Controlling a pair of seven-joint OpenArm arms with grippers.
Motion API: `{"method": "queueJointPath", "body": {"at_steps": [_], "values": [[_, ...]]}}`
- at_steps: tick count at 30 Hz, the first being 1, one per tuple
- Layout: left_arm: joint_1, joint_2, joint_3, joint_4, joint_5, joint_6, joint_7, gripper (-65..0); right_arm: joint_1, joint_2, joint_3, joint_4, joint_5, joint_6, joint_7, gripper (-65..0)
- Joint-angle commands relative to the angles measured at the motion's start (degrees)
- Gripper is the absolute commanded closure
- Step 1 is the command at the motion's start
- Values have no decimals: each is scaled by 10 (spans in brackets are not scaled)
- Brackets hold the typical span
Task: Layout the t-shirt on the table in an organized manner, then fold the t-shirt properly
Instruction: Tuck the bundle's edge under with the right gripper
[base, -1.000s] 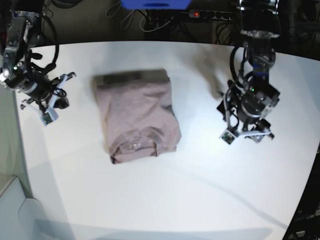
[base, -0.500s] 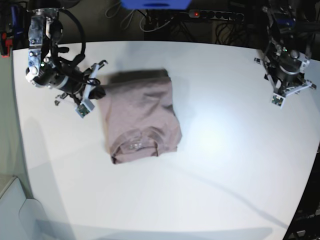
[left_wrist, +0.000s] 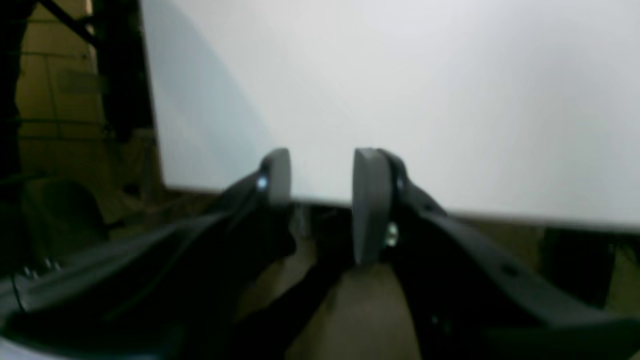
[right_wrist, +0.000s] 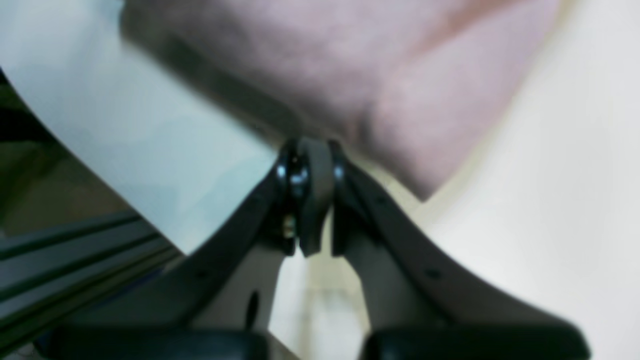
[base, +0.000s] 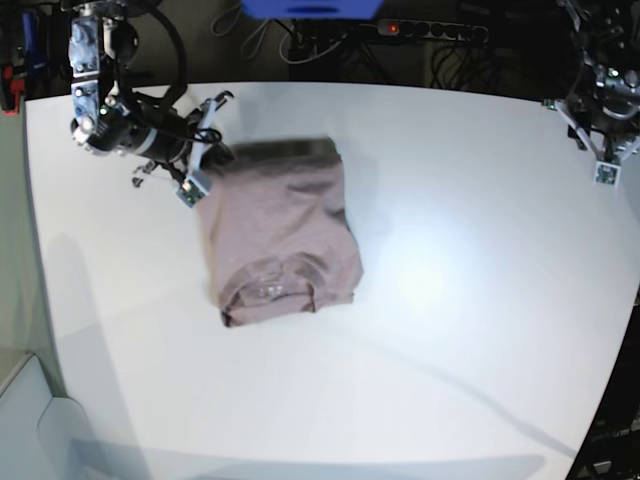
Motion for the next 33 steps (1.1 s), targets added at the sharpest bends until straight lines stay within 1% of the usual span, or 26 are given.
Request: {"method": "queueJointPath", "body": {"at_steps": [1, 4, 5, 7, 8, 10, 14, 17, 20, 22, 25, 27, 30, 33], "values": [[7, -7, -4, 11, 0, 3, -6, -198, -3, 9, 9, 15, 10, 2, 12, -23], [39, -2, -4, 11, 0, 3, -8, -191, -18, 10, 40, 37, 9, 2, 12, -23], [51, -1, -4, 11, -1, 3, -8, -171, -25, 10, 50, 47, 9, 2, 12, -23], [80, 12, -4, 10, -8, 3, -10, -108, -40, 11, 76, 68, 8, 2, 11, -23], [93, 21, -4, 10, -20, 3, -10, -67, -50, 11, 95, 77, 8, 2, 11, -23], [119, 27, -2, 8, -45, 3, -10, 0, -65, 8, 128, 91, 8, 2, 11, -23], [156, 43, 2, 3, -89, 3, -10, -2, -107, 6, 192, 97, 8, 2, 11, -22], [179, 50, 37, -15, -93, 3, -13, 0, -127, 6, 225, 93, 8, 2, 21, -22], [200, 52, 62, -45, -93, 4, -48, 0, -122, 9, 225, 73, 7, 2, 54, -22], [215, 62, 68, -59, -93, 4, -69, 0, -95, 11, 212, 42, 7, 2, 69, -22], [242, 86, 65, -72, -93, 4, -100, 0, -35, 31, 174, -26, 7, 2, 69, -22], [261, 95, 65, -81, -93, 4, -122, 0, -3, 37, 155, -72, 7, 2, 71, -22], [282, 99, 65, -99, -95, 4, -150, 0, 27, 37, 143, -108, 7, 2, 71, -22], [293, 98, 65, -126, -97, 4, -172, 0, 35, 35, 115, -111, 7, 2, 71, -22]]}}
